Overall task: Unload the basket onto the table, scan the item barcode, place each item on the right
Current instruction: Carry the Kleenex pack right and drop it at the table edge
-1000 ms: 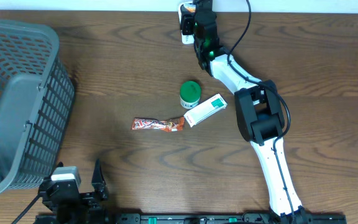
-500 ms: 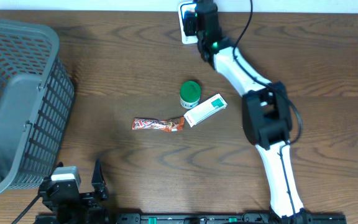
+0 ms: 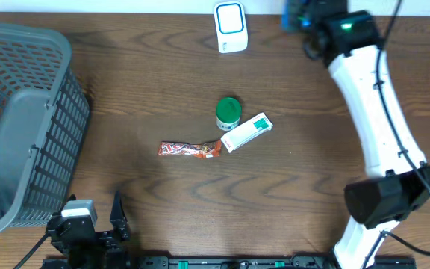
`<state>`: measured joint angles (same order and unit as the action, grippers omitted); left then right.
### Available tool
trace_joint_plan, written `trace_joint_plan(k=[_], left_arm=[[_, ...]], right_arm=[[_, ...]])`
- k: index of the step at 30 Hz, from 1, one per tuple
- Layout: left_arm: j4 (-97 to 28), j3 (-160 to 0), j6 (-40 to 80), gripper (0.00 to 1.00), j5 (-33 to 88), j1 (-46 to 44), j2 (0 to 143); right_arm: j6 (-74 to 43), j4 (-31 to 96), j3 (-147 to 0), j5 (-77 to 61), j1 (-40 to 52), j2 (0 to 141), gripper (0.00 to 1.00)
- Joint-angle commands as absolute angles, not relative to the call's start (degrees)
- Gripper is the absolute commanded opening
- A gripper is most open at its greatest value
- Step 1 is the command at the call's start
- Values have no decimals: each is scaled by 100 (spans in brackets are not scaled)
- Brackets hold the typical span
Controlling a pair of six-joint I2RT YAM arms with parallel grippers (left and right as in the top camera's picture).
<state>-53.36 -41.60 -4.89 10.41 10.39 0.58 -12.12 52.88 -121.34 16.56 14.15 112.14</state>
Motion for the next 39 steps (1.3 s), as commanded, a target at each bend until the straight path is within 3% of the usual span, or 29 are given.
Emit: trace_joint_plan(k=[1,6,21,28,30,31,39], left_arm=[[-5315,-4171,-484,84,1074,1020,23],[-5315,-4171,-484,84,1074,1020,23],[-5315,-4171,-484,84,1074,1020,23],[-5315,-4171,-484,84,1074,1020,23],[-5315,-4171,-484,84,1074,1020,23],[-5315,-4171,-484,84,1074,1020,23],[-5315,-4171,-484,84,1074,1020,23]], right_arm=[[-1223,5913,-11922,2126,733,11548,56],[-1402,6241,-11533,2265,-410,11714,50],[-1564,4816,-9015,2237,-3306,11810,60],[-1822,4296,-8394,1820,-4241,11810,70],[-1815,4287,-8440,1337,-4447,11797,93],[-1815,4307,-8486,1046,-4528,11786,99],[-1815,4801,-9376,-1024,-4523,11487,99]])
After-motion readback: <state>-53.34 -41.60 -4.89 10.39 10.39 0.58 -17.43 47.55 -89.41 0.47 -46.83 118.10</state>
